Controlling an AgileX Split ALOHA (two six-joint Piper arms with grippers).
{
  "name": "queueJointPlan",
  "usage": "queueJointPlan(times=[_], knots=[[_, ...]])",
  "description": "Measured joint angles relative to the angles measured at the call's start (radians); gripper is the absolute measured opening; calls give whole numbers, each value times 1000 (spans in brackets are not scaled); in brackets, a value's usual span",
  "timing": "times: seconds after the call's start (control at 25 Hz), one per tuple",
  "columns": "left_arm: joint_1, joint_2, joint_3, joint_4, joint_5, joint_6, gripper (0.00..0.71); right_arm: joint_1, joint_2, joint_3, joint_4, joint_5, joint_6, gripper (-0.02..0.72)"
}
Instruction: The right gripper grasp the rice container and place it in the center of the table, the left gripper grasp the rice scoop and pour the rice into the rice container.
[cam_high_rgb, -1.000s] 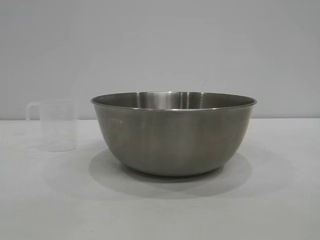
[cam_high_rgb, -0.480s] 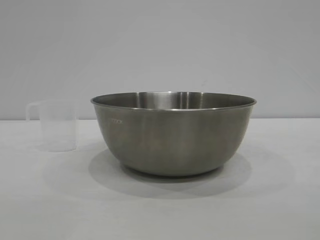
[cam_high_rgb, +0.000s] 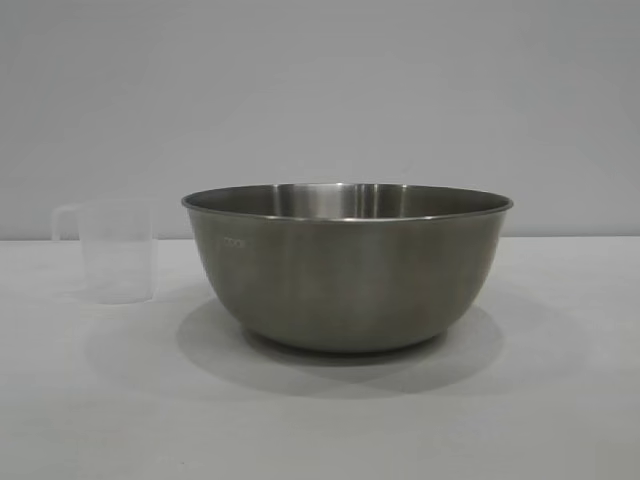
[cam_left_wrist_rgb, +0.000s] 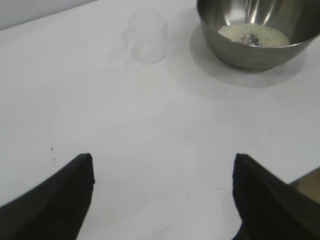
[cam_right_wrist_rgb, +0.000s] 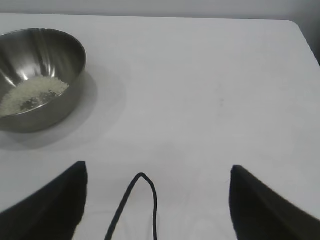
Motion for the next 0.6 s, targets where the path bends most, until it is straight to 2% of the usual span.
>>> queueJointPlan(times=[0.08,0.28,0.4,0.48,0.6], knots=[[48,-2,0,0,0,0,505,0,0,0,0,0,0,501],[220,-2,0,0,0,0,505,0,0,0,0,0,0,501],[302,-2,0,0,0,0,505,0,0,0,0,0,0,501],[346,-2,0,0,0,0,505,0,0,0,0,0,0,501],[370,-2,0,0,0,0,505,0,0,0,0,0,0,501]])
